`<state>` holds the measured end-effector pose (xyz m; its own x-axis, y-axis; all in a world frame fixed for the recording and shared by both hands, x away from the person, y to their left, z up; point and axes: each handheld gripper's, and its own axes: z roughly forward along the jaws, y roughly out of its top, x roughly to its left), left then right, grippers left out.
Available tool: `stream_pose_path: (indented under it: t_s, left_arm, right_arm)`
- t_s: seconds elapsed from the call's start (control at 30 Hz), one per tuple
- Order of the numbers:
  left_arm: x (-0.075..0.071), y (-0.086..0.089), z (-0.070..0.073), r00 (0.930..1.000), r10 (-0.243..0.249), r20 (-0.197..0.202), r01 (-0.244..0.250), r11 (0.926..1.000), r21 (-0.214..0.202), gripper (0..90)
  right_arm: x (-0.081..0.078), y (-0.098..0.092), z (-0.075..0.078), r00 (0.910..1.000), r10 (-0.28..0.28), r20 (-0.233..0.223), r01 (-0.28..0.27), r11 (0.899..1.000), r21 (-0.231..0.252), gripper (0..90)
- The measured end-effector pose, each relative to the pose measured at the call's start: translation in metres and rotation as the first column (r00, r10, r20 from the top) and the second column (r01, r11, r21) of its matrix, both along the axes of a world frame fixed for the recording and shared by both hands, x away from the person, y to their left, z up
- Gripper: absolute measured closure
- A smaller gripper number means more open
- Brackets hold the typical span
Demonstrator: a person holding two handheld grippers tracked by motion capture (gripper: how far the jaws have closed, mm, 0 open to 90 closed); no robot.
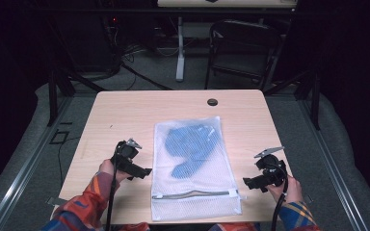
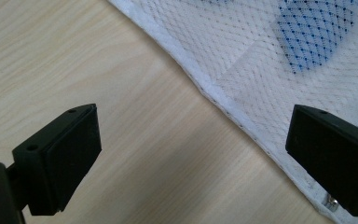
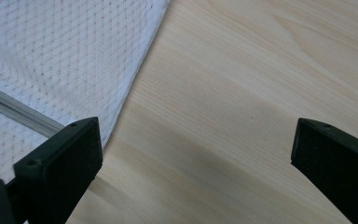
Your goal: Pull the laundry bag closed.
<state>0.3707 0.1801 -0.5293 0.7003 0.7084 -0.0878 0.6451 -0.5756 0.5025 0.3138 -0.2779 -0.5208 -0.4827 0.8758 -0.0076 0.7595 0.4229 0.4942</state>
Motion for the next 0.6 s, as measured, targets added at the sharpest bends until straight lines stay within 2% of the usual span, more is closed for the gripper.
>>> stream_pose_path:
  t_s: [0.3,0.47,0.6]
  left_arm:
    - [0.000,-0.003,0.001,0.9998,-0.020,-0.004,0.020,0.9997,-0.011,3.6]
    - [-0.004,-0.002,0.003,0.9997,-0.025,-0.005,0.024,0.9996,-0.012,3.6]
    - [-0.006,-0.002,0.004,0.9996,-0.026,-0.008,0.026,0.9995,-0.015,3.9]
  right_arm:
    - [-0.006,0.008,0.006,0.9994,0.033,0.004,-0.034,0.999,0.026,0.0]
    - [-0.008,0.023,0.012,0.9976,0.065,0.022,-0.066,0.996,0.059,0.0]
    - [-0.011,0.041,0.016,0.9931,0.117,0.007,-0.117,0.991,0.070,0.7]
